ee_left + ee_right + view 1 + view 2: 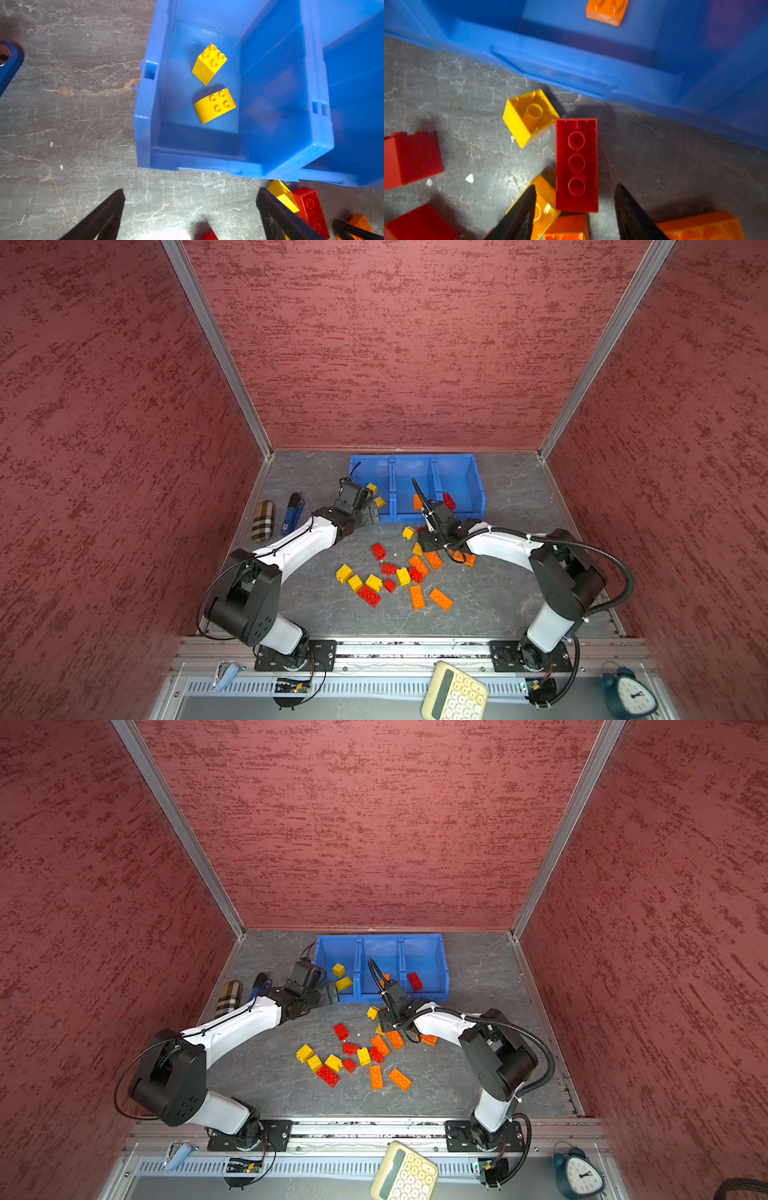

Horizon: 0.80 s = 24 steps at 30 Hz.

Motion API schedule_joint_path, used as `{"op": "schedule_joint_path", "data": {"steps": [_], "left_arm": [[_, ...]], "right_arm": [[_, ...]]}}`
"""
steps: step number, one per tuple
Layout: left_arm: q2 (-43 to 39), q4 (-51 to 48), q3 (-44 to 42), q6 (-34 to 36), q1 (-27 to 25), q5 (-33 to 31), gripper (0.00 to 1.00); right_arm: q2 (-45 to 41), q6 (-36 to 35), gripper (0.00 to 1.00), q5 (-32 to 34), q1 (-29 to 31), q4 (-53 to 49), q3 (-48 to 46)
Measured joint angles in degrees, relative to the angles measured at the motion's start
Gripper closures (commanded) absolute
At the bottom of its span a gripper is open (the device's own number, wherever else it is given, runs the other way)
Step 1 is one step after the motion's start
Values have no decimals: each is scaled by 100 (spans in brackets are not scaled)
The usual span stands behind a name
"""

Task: Sort the legos into containers by color
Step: 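Lower the right gripper onto another red brick in the pile and grasp it, then carry the red brick over the far compartment and open the right gripper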

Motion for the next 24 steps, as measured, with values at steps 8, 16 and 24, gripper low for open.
{"op": "schedule_joint_path", "data": {"steps": [8,16,24], "left_arm": [[0,-68,0,-22,0,-2,1],[0,-92,0,-20,-48,-24,1],[0,-87,0,17,-195,-24,1]], "right_arm": [[470,35,60,387,11,149,208],[103,-254,76,354,11,293,-125],[-1419,-667,76,138,-190,306,-826]]}}
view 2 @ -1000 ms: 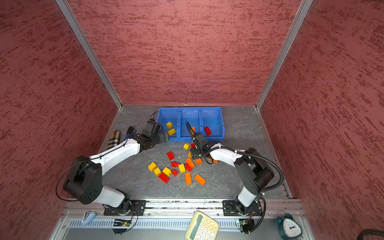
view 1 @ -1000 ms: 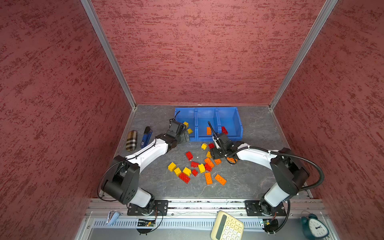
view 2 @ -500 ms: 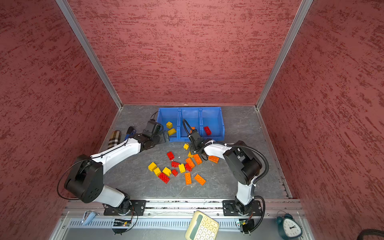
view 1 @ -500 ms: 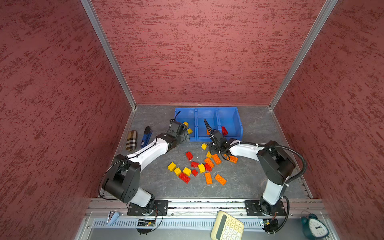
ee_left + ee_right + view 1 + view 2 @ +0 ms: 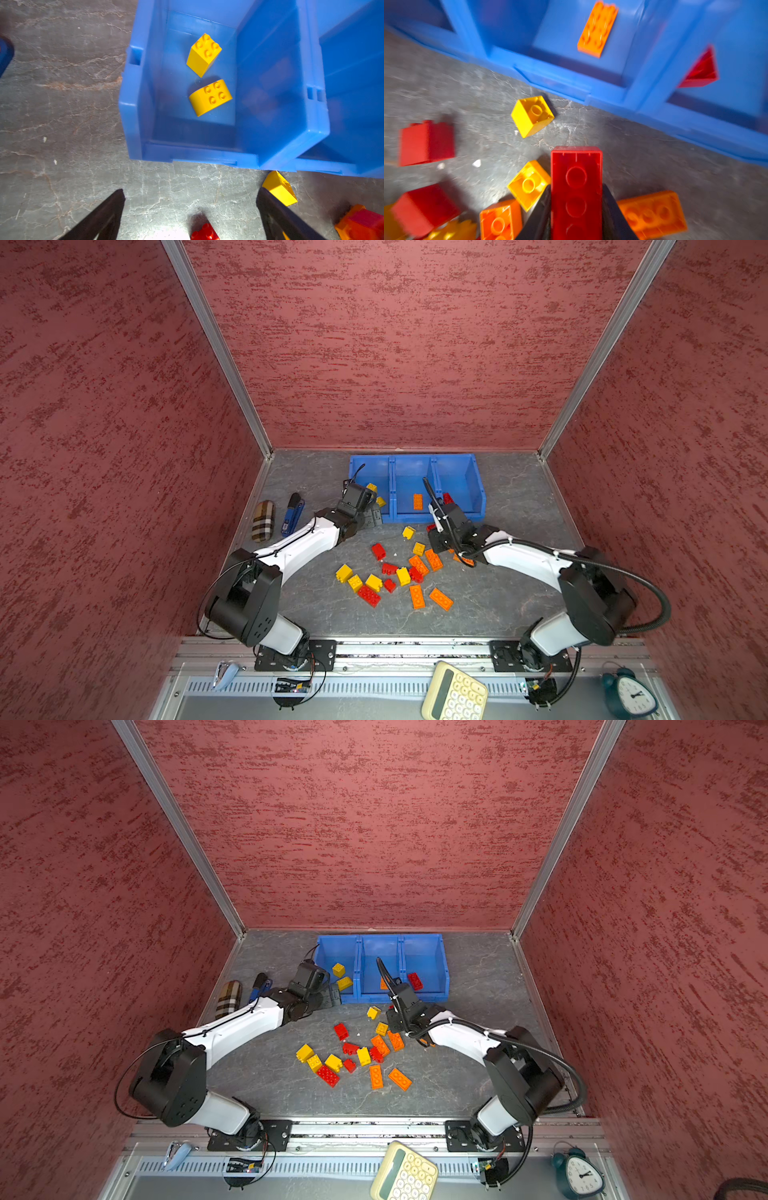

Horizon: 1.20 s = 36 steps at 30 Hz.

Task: Sort the legos into containers by color
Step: 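Carry the red brick over the far compartment and open the right gripper, then grasp a yellow brick with the left gripper while the right gripper lifts away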

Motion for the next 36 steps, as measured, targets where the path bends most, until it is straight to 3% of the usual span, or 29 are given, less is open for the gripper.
{"op": "schedule_joint_path", "data": {"steps": [4,7,11,21,25,29,36], "left_arm": [[2,22,0,109,-81,24,1],[2,72,0,210,-142,50,1],[2,133,0,317,-245,111,1],[2,267,0,610,-332,413,1],[57,319,13,868,-527,610,1],[354,317,136,1091,-721,737,1],[1027,302,586,1541,-1056,822,14]], "right_arm": [[-577,-79,76,-310,-761,151,-138],[-529,-83,76,-426,-1364,358,-109],[234,-221,75,-398,-1773,337,391],[1952,-468,69,-94,-1952,293,2000],[2450,-505,54,304,-1954,184,2549],[2426,-481,37,367,-1950,42,2577],[1611,-293,26,107,-1910,-61,1991]]}}
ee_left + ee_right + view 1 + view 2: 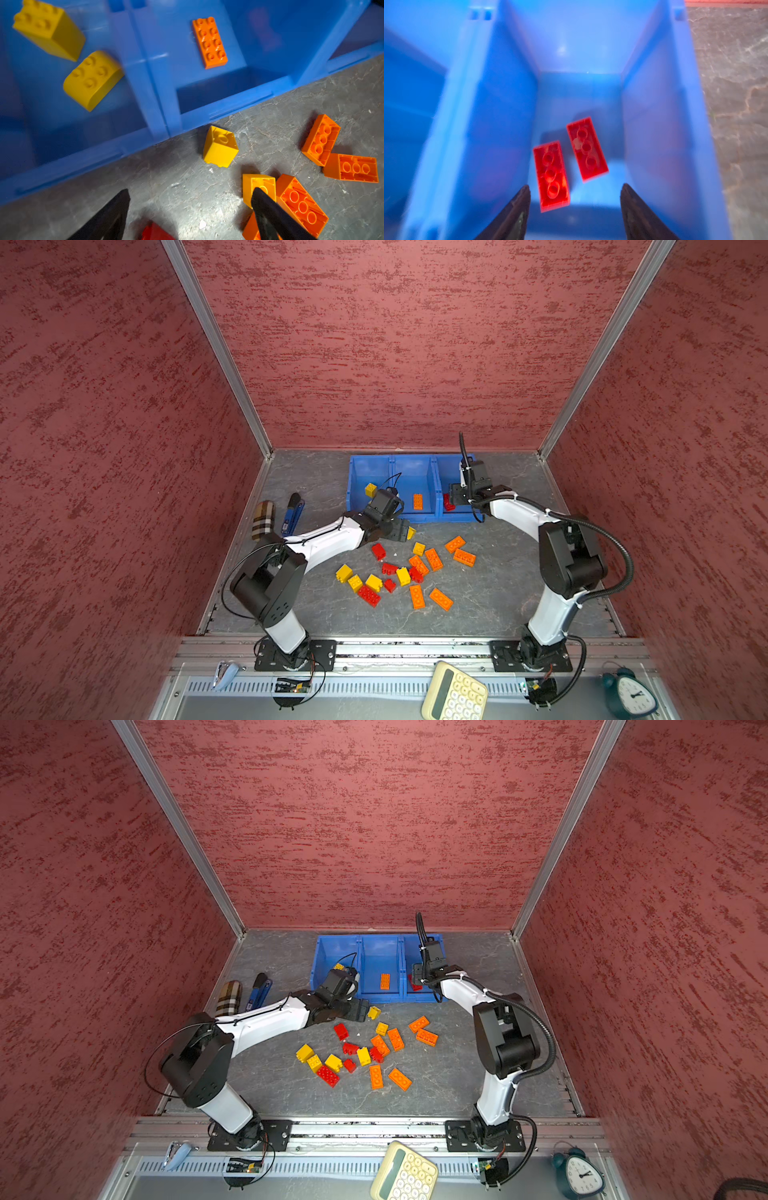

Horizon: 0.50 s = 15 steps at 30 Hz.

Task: Sort the legos into containers by color
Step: 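Grasp a yellow brick with the left gripper while the right gripper lifts away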

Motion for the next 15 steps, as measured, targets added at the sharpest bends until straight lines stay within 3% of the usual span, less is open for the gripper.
{"op": "schedule_joint_path", "data": {"steps": [3,4,5,15], "left_arm": [[365,-2,295,299,-219,-111,19],[501,-2,400,404,-284,-146,20],[619,-4,479,490,-328,-166,21],[1493,-96,1078,1036,-435,-216,31]], "right_arm": [[-514,109,20,-197,4,13,-367],[-682,164,6,-260,4,31,-496],[-835,195,1,-321,4,46,-619],[-2017,509,1,-669,4,540,-1705]]}}
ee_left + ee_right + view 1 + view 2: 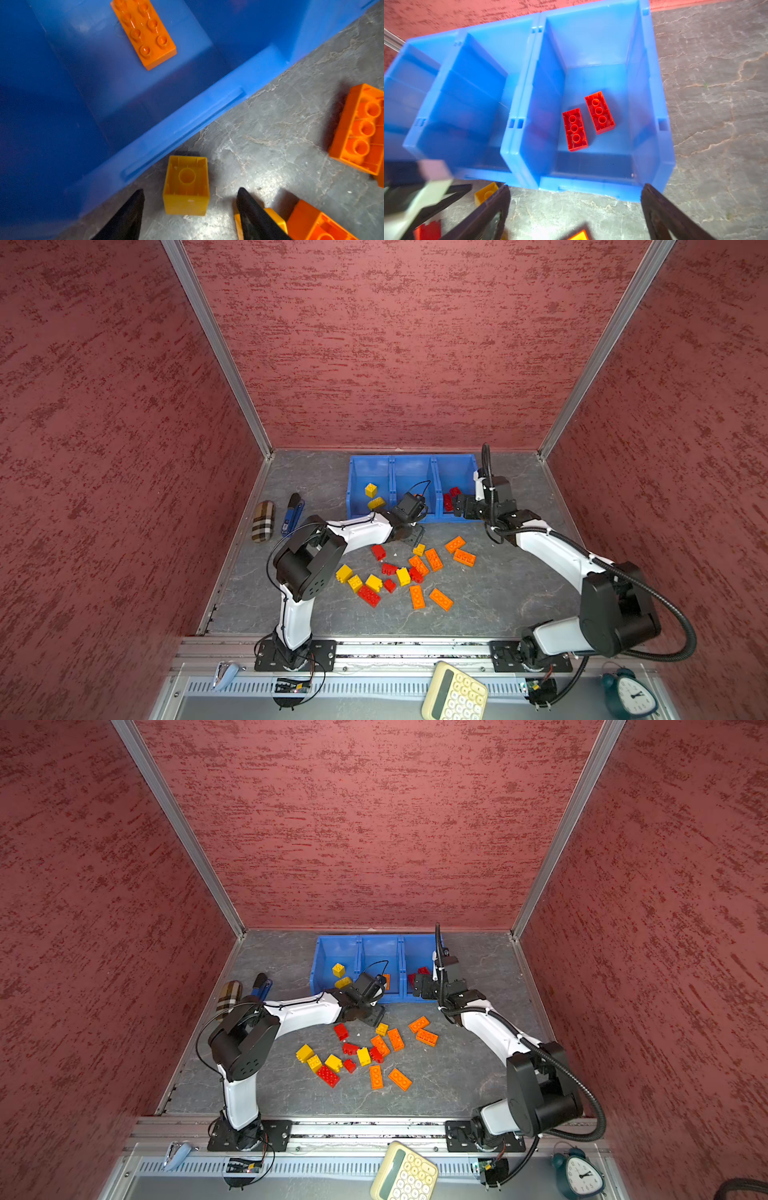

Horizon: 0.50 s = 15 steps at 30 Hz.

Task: Sort the legos into containers by color
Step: 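Grasp a yellow brick with the left gripper while the right gripper lifts away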

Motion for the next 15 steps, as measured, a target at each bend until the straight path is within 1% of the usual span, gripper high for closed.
{"op": "schedule_joint_path", "data": {"steps": [2,6,9,15], "left_arm": [[98,2,90,61,4,24,34],[251,2,179,168,15,157,43],[278,-4,179,208,20,258,45],[280,-2,179,225,26,299,57]], "right_arm": [[-52,42,1,0,0,50,-7],[-168,79,1,15,0,177,-57],[-291,76,1,63,0,210,-170],[-461,162,1,249,0,345,-365]]}}
